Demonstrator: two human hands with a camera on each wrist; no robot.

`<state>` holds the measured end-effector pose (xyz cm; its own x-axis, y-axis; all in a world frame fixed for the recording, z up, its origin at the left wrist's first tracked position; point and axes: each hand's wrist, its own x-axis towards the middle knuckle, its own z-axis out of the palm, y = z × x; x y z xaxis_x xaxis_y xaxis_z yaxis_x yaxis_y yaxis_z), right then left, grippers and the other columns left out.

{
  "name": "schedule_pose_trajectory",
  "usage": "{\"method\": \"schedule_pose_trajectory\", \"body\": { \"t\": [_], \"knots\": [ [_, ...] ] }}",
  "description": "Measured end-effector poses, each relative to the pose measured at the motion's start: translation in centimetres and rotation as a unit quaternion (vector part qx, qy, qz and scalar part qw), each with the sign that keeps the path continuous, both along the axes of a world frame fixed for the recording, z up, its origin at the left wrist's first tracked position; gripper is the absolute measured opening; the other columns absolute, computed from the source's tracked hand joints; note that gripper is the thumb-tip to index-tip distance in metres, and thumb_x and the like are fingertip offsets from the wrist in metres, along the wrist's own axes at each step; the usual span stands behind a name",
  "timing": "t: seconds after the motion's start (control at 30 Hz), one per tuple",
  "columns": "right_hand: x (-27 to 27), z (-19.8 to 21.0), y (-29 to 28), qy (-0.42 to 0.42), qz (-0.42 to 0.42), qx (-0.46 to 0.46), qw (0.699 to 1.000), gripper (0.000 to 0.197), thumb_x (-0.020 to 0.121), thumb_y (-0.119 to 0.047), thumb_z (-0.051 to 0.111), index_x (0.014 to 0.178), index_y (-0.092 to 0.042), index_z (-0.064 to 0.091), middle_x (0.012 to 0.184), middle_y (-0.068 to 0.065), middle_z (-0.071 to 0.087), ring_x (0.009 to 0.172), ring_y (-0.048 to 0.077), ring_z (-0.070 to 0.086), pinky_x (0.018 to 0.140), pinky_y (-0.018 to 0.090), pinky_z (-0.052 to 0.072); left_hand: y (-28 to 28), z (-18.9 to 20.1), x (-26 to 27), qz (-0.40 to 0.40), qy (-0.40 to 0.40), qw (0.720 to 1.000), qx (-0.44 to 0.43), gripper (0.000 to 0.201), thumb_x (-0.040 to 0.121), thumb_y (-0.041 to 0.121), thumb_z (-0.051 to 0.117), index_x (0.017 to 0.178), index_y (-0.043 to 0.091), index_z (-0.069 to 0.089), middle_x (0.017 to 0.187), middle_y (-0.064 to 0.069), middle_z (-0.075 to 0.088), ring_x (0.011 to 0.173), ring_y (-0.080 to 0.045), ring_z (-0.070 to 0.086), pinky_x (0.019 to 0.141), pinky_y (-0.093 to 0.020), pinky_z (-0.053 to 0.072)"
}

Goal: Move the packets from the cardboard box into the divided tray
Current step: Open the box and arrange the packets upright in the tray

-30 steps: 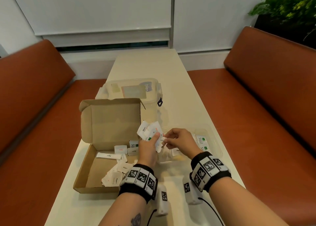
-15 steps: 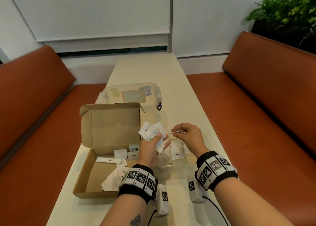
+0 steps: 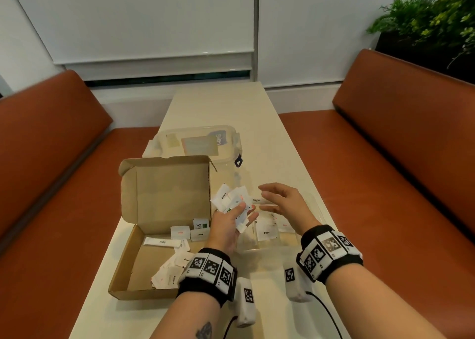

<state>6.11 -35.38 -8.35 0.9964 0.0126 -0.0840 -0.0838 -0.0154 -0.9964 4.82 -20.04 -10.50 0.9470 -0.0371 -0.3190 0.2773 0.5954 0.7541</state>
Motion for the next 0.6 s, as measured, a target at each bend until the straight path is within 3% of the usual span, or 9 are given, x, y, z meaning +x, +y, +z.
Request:
{"method": "schedule_pose_trajectory", "body": {
  "t": [0.07, 0.2, 0.33, 0.43, 0.53, 0.6],
  "knots": [
    [0.3, 0.1, 0.3, 0.016, 0.0, -0.044, 0.999, 0.017, 0.089, -0.012, 0.064, 0.102, -0.005, 0.07, 0.092, 0.01, 0.069, 0.069, 0.015, 0.066, 0.068, 0.02, 0.057, 0.0, 0.2, 0.0, -0.005, -0.011, 1.0, 0.001, 0.019, 0.09, -0.006, 0.053, 0.106, 0.001, 0.06, 0.096, -0.02, 0.07, 0.084, -0.03, 0.071, 0.064, -0.036, 0.06],
    [0.7, 0.2, 0.3, 0.015, 0.034, -0.198, 0.979, 0.013, 0.083, -0.016, 0.071, 0.094, -0.01, 0.075, 0.079, 0.001, 0.071, 0.062, 0.002, 0.058, 0.055, 0.008, 0.043, 0.1, 0.3, 0.1, -0.009, -0.025, 0.999, 0.034, 0.021, 0.091, -0.004, 0.053, 0.11, 0.001, 0.06, 0.097, -0.02, 0.07, 0.083, -0.028, 0.071, 0.062, -0.034, 0.059],
    [0.9, -0.1, 0.3, 0.061, -0.007, -0.244, 0.968, 0.008, 0.079, -0.017, 0.073, 0.083, -0.01, 0.074, 0.078, 0.002, 0.069, 0.066, 0.006, 0.056, 0.056, 0.013, 0.04, 0.3, 0.1, 0.3, 0.035, -0.033, 0.995, 0.088, 0.025, 0.092, -0.002, 0.054, 0.117, 0.0, 0.058, 0.102, -0.021, 0.067, 0.09, -0.031, 0.067, 0.073, -0.037, 0.06],
    [0.9, -0.6, 1.2, 0.111, -0.028, -0.248, 0.962, 0.01, 0.077, -0.012, 0.075, 0.074, -0.006, 0.068, 0.069, 0.006, 0.064, 0.058, 0.013, 0.056, 0.058, 0.022, 0.047, 0.6, 0.1, 0.7, 0.084, -0.049, 0.985, 0.14, 0.025, 0.091, 0.0, 0.056, 0.117, 0.0, 0.058, 0.101, -0.017, 0.067, 0.087, -0.023, 0.068, 0.061, -0.023, 0.059],
    [0.6, -1.4, 2.9, 0.147, 0.002, -0.226, 0.963, 0.019, 0.076, -0.004, 0.076, 0.068, -0.006, 0.059, 0.06, 0.008, 0.059, 0.049, 0.015, 0.055, 0.054, 0.024, 0.052, 1.1, -0.2, 0.9, 0.114, -0.061, 0.975, 0.182, 0.014, 0.089, 0.004, 0.061, 0.1, 0.013, 0.058, 0.09, -0.002, 0.066, 0.067, 0.0, 0.068, 0.05, -0.009, 0.049],
    [0.5, -2.1, 4.1, 0.137, 0.018, -0.26, 0.956, 0.016, 0.077, 0.0, 0.072, 0.072, -0.004, 0.058, 0.063, 0.012, 0.062, 0.051, 0.018, 0.06, 0.061, 0.031, 0.058, 1.3, -0.4, 0.9, 0.111, -0.06, 0.973, 0.196, 0.016, 0.089, 0.006, 0.062, 0.095, 0.019, 0.056, 0.092, 0.0, 0.066, 0.07, 0.0, 0.068, 0.051, -0.009, 0.049]
  ]
}}
